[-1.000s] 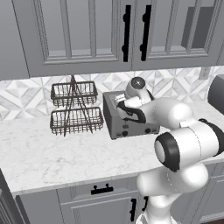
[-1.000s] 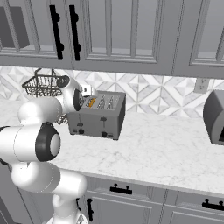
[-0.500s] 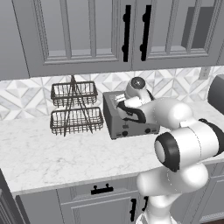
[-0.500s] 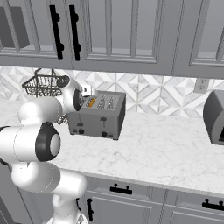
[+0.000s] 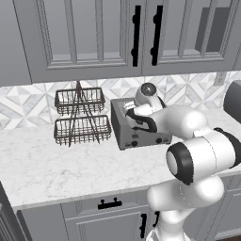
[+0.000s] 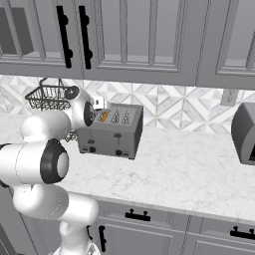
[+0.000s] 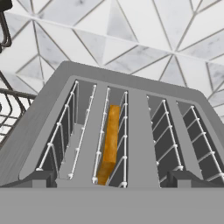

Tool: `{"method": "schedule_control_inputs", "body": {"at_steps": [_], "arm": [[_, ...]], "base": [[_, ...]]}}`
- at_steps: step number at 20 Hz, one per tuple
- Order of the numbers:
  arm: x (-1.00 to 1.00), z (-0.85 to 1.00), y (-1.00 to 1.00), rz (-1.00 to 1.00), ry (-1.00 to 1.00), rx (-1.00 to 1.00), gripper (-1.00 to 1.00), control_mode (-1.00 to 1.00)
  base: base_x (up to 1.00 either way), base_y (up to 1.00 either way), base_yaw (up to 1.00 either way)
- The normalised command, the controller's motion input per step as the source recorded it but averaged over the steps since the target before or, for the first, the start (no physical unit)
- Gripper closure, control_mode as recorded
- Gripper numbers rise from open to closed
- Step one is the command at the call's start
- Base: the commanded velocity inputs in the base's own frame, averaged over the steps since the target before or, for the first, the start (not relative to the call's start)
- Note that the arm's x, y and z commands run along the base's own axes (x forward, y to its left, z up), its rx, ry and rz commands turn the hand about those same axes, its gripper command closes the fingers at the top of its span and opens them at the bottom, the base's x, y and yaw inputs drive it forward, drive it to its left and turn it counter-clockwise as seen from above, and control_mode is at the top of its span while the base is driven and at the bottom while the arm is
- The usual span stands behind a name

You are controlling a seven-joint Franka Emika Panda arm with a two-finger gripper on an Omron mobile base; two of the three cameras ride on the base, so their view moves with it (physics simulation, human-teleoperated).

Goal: Start the toaster. Once the lever pops up, take the bread to the plate on the dining counter.

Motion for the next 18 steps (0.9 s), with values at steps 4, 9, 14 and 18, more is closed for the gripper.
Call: {"method": "schedule_control_inputs", "body": {"at_steps": [4, 9, 14, 18], "arm": [[0.0, 0.0, 0.0, 0.0, 0.0, 0.0, -1.0, -1.0], [0.0, 0.0, 0.0, 0.0, 0.0, 0.0, -1.0, -1.0], [0.0, 0.0, 0.0, 0.0, 0.0, 0.0, -1.0, -1.0], [0.0, 0.0, 0.0, 0.0, 0.0, 0.0, -1.0, -1.0]], "base": [[0.0, 0.0, 0.0], [0.0, 0.0, 0.0], [0.0, 0.0, 0.0], [0.0, 0.0, 0.0]]}}
